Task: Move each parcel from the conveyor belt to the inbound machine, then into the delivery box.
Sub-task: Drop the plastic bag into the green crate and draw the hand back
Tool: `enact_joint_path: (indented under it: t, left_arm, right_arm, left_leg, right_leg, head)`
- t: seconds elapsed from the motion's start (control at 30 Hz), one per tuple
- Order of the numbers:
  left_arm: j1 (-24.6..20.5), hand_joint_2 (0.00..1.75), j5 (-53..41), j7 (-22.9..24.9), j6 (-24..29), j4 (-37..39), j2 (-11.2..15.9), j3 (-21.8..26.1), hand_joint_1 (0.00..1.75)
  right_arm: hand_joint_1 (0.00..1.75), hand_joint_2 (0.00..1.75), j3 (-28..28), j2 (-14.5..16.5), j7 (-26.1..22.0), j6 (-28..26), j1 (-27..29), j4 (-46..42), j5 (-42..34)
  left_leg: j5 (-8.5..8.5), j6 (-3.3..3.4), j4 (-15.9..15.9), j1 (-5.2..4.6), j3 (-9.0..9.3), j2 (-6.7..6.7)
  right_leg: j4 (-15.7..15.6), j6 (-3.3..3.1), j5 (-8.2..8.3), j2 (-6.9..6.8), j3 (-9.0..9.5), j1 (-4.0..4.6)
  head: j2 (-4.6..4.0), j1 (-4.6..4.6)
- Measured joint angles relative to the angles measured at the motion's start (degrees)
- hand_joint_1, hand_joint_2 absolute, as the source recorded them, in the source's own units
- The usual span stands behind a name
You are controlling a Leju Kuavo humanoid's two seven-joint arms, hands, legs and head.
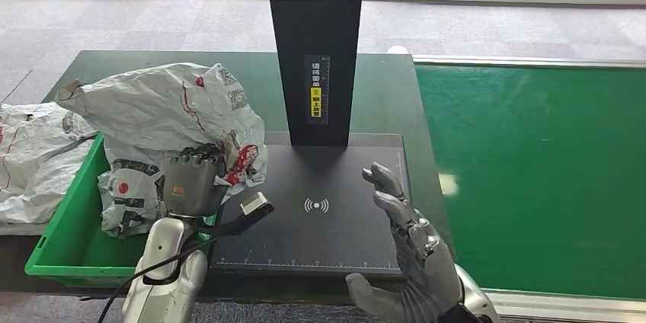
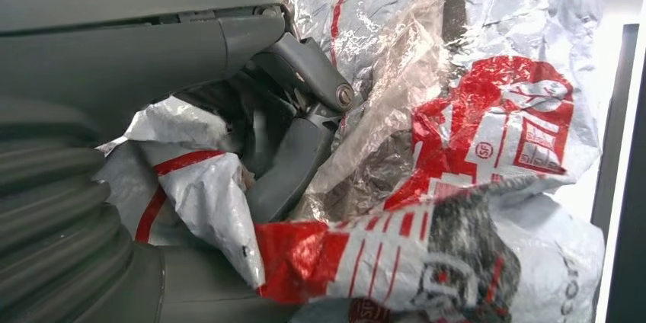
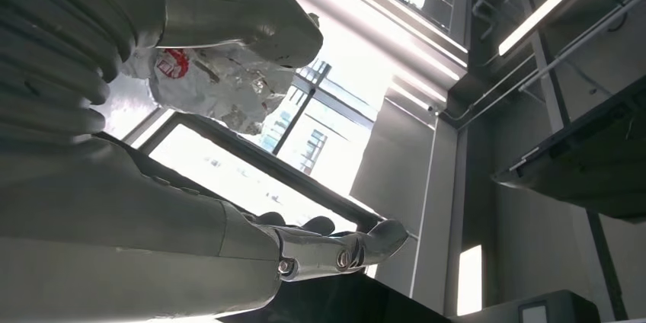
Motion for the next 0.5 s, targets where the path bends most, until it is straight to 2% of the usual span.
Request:
enact_joint_path:
  t: [0.23, 0.3, 0.37, 0.43, 0.5]
  left_arm:
    - [-0.07, 1.75, 0.0, 0.11, 0.06, 0.4, 0.05, 0.0, 0.0]
    - [-0.18, 0.87, 0.31, 0.49, 0.66, 0.81, 0.2, 0.07, 0.0]
    - [-0.25, 0.0, 2.26, 1.27, 3.53, 0.85, 0.41, 0.65, 0.0]
    - [-0.19, 0.0, 7.39, 1.17, 8.09, -0.1, 0.57, 1.93, 0.0]
    - [0.14, 0.0, 17.14, -1.97, 11.48, -2.06, 0.79, 3.7, 0.0]
  right_arm:
    - [0.0, 1.75, 0.0, 0.02, 0.01, 0.03, -0.19, 0.16, 0.0]
    - [0.0, 1.75, 0.0, 0.11, 0.0, 0.07, -0.29, 0.38, 0.02]
    - [0.0, 1.75, -0.01, 0.3, 0.0, 0.16, -0.36, 0.63, 0.22]
    - [0.0, 1.75, -0.01, 0.48, 0.0, 0.22, -0.32, 0.74, 0.54]
    - [0.0, 1.75, 0.0, 0.64, -0.01, 0.02, -0.22, 0.79, 0.79]
  left_leg:
    - [0.0, 0.0, 0.0, 0.0, 0.0, 0.0]
    - [0.0, 0.0, 0.0, 0.0, -0.01, 0.0]
    - [0.0, 0.0, 0.0, 0.01, -0.03, 0.0]
    - [0.0, -0.01, 0.0, 0.02, -0.04, 0.01]
    - [0.0, -0.01, 0.0, 0.03, -0.04, 0.01]
  right_leg:
    - [0.0, 0.0, 0.0, 0.0, 0.0, 0.0]
    - [0.0, 0.0, 0.0, 0.0, -0.01, 0.0]
    - [0.01, 0.0, 0.0, 0.0, -0.02, 0.02]
    - [0.03, 0.0, 0.0, 0.0, -0.03, 0.03]
    - [0.04, -0.01, -0.01, 0.0, -0.03, 0.04]
  head:
    - [0.0, 0.0]
    - [0.0, 0.0]
    - [0.0, 0.0]
    - [0.0, 0.0]
    - [0.0, 0.0]
